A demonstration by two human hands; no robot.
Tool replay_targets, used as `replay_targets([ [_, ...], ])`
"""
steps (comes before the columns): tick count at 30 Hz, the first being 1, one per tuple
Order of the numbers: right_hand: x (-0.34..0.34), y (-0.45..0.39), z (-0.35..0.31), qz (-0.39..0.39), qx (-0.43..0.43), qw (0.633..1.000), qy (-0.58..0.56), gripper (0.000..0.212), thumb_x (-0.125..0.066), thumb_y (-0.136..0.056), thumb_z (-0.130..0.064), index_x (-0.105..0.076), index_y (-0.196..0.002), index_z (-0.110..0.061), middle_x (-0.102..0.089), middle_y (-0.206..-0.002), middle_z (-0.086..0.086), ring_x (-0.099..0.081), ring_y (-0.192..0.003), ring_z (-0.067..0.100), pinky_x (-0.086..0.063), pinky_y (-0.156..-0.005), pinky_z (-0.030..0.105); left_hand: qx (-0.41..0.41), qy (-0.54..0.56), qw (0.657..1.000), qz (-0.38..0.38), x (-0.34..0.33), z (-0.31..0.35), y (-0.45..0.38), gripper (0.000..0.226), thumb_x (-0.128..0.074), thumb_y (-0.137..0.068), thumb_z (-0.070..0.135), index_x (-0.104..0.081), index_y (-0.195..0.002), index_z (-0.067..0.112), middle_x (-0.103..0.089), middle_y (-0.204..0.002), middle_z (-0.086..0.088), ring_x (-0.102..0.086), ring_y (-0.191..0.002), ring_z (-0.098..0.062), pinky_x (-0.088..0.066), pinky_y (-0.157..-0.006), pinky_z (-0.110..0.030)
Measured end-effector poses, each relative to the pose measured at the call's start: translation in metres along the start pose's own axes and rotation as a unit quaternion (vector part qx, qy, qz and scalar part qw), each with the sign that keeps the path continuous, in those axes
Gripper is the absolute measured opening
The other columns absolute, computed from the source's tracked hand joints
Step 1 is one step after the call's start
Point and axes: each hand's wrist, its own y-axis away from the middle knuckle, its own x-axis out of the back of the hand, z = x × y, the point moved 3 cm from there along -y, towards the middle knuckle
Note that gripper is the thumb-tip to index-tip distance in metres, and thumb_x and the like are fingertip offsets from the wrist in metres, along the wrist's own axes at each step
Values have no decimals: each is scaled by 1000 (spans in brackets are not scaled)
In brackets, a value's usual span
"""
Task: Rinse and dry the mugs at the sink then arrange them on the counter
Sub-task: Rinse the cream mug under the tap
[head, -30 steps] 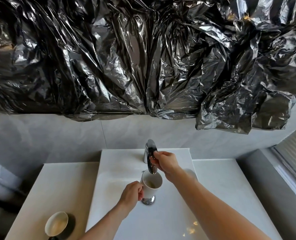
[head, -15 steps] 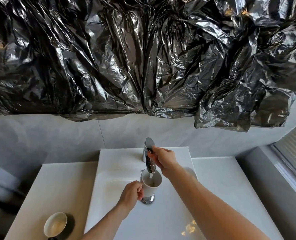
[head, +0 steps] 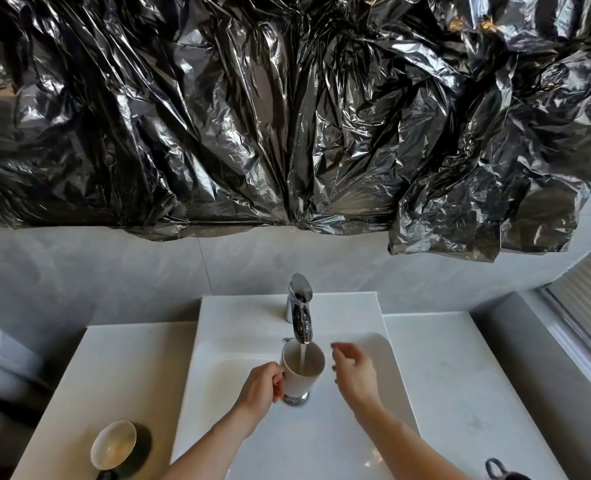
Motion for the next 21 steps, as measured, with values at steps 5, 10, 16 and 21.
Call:
replay_targets([
  [5, -18, 25, 34, -121, -48, 990, -52, 15, -52, -107, -34, -65, -116, -37, -70, -124, 1, -67, -112, 21, -57, -90, 38, 11, 7, 1000, 0, -6, -3, -4, 47, -42, -99, 12, -32, -55, 23, -47, -57, -2, -41, -56, -18, -30, -57, -30],
  [10, -25, 27, 20, -176, -69, 975, -119, 29, -43, -107, -51, -55, -133, -42, -65, -129, -15, -66, -113, 11, -55, -102, 45, 27, 28, 999, 20, -6, -6, -3, 50, -43, -98, 14, -32, -50, 25, -42, -59, -5, -38, -55, -18, -29, -60, -32],
  [16, -33, 21, 19, -201, -114, 961, -154, 42, -43, -105, -59, -59, -137, -38, -62, -135, -10, -76, -104, 24, -62, -87, 39, 24, 44, 999, 8, -4, -1, 0, 49, -39, -99, 13, -31, -52, 25, -38, -61, -6, -34, -58, -18, -26, -58, -31],
  [21, -37, 19, 20, -172, -111, 963, -177, 32, -46, -109, -41, -64, -129, -25, -65, -124, -4, -78, -96, 33, -64, -79, 36, 26, 17, 1000, -3, -3, -1, 0, 44, -37, -98, 14, -31, -56, 25, -40, -62, -5, -33, -57, -17, -25, -55, -29],
])
